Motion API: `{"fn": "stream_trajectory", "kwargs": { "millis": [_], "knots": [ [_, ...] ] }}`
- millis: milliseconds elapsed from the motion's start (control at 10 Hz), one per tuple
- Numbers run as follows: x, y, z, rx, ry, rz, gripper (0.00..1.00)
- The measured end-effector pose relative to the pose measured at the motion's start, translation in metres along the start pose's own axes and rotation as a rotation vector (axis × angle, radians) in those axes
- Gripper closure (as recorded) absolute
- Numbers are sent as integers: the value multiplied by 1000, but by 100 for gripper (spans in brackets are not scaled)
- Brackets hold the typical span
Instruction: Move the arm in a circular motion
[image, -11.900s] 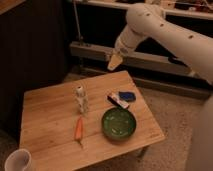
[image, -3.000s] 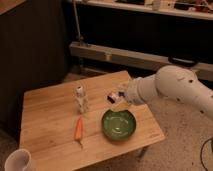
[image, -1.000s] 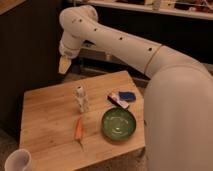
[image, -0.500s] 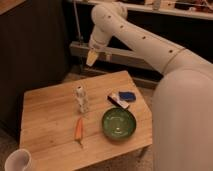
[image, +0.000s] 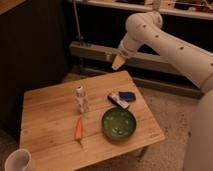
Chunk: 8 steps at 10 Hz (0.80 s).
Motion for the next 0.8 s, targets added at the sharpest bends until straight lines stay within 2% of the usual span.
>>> {"fn": "stream_trajectory", "kwargs": {
  "millis": [200,400,700,800],
  "knots": [
    [46,0,-9,31,48,11,35],
    [80,13,-19,55,81,-9,35],
    [96,57,-23,55,89,5,35],
    [116,79,-24,48,90,11,35]
  ]
}}
